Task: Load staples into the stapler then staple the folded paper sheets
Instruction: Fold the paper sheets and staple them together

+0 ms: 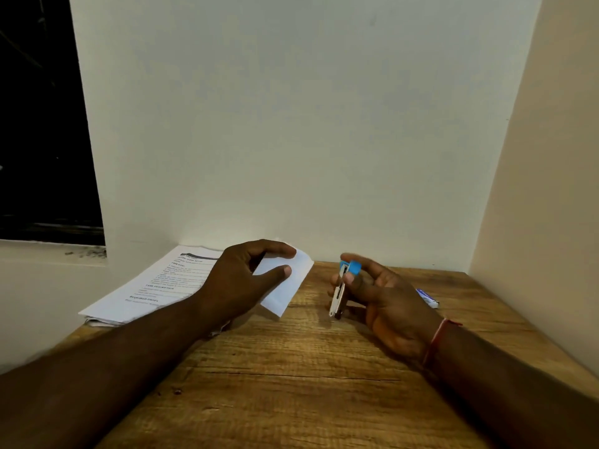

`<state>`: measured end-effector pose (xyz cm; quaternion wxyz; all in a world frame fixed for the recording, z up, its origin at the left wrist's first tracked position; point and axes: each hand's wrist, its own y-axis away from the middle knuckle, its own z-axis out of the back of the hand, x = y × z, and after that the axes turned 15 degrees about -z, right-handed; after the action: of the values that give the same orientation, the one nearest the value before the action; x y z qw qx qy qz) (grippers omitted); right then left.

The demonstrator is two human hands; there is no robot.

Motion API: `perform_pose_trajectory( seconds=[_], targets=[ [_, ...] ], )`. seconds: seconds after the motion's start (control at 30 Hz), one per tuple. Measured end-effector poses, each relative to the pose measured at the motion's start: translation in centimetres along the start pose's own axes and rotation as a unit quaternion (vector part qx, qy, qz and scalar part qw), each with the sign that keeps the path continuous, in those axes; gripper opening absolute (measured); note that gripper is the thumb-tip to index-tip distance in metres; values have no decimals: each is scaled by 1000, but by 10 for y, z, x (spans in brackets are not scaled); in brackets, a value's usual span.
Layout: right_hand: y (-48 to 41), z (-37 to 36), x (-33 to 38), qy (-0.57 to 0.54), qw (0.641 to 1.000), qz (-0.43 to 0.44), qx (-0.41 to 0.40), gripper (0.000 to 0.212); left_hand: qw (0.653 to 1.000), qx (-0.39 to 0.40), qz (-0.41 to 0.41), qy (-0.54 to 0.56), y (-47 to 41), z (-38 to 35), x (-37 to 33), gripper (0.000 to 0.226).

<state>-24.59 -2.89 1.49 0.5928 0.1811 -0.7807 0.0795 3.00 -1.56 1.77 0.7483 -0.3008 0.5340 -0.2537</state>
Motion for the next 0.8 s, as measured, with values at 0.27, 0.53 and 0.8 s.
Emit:
perform_pose_trajectory(
  seconds=[0.27,0.53,0.8],
  targets=[
    [9,-9,-5,196,979,22,-55,34,982,34,-150,-108,6,-7,-14,43],
    [15,-21,-7,277,955,92,-55,39,985,20,-136,-106,6,-9,-23,62],
    [15,-21,-7,314,943,82,-73,23,988,10,-115,-104,5,-10,-17,46]
  ],
)
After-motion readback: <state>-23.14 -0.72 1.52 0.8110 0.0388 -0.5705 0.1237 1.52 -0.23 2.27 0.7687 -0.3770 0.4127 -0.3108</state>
